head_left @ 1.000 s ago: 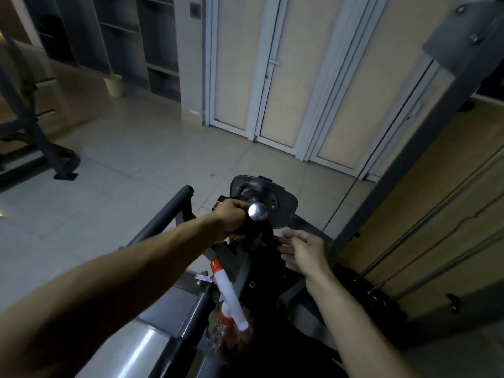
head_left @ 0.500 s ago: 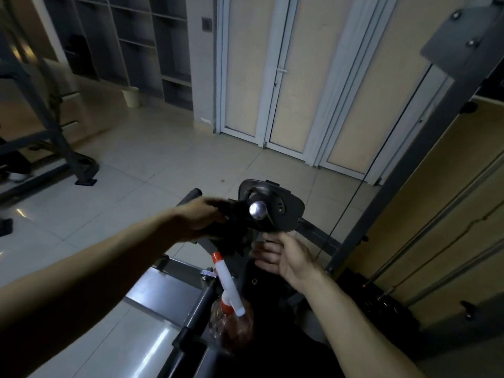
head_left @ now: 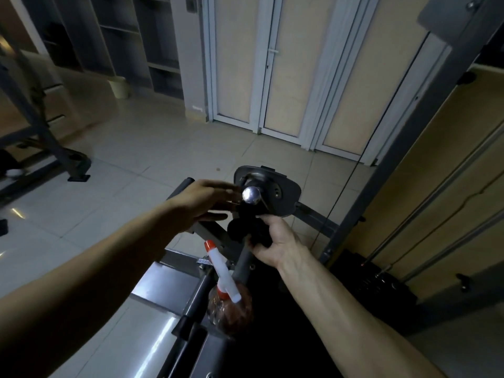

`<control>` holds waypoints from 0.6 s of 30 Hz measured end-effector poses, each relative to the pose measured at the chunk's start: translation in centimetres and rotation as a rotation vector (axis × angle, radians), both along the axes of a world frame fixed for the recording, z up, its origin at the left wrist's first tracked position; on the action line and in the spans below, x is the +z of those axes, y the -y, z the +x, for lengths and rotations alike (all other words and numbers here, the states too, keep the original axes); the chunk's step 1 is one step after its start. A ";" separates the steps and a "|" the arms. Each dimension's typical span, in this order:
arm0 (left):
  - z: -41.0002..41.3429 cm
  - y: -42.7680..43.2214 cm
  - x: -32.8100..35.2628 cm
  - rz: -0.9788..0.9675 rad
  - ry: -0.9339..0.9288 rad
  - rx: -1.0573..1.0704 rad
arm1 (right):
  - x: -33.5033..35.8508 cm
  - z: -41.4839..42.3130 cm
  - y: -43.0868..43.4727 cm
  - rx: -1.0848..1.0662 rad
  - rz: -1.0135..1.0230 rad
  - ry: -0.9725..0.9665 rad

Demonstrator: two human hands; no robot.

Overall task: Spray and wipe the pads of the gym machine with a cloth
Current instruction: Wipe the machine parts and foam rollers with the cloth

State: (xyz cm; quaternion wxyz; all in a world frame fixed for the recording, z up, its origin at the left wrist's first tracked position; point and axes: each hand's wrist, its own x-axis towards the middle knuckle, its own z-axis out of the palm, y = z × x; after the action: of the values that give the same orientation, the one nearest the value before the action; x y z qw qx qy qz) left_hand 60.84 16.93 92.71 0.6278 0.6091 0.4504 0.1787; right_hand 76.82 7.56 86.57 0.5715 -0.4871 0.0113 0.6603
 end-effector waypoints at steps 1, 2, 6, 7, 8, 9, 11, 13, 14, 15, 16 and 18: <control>0.0 0.2 0.3 0.017 0.045 -0.018 | 0.7 -0.1 0.3 0.020 0.017 0.021; 0.0 0.5 0.5 0.045 0.074 -0.031 | 1.2 -0.1 0.7 0.021 0.029 0.038; 0.5 1.4 0.3 0.172 0.058 -0.039 | 2.1 0.9 2.4 0.122 0.084 0.268; 0.6 1.8 0.5 0.237 0.043 -0.055 | 1.8 1.3 2.8 0.140 0.060 0.354; 0.8 2.0 0.6 0.309 0.023 -0.084 | 0.8 1.8 3.1 0.145 0.022 0.431; 0.9 2.1 0.6 0.372 0.006 -0.106 | -0.1 2.2 3.4 0.135 -0.026 0.483; 1.3 2.1 0.7 0.495 -0.075 -0.136 | -2.1 2.9 3.2 0.074 -0.151 0.491; 1.5 2.0 1.0 0.549 -0.124 -0.144 | -3.5 3.1 2.3 -0.012 -0.207 0.444; 1.5 1.9 0.9 0.567 -0.131 -0.154 | -3.6 3.0 1.6 -0.055 -0.204 0.427; 1.6 2.0 0.9 0.584 -0.137 -0.159 | -3.1 2.6 0.8 -0.094 -0.195 0.396; 1.6 2.0 0.9 0.605 -0.147 -0.155 | -2.4 2.1 0.1 -0.114 -0.165 0.344; 1.6 2.1 1.0 0.629 -0.152 -0.151 | -0.8 1.0 -0.7 -0.112 -0.126 0.283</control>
State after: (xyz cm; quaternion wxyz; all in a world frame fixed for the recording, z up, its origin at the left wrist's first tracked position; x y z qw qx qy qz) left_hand 62.43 14.85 93.74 0.3852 0.8163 0.3722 0.2161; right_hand 77.85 8.27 85.73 0.5716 -0.6086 -0.0010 0.5503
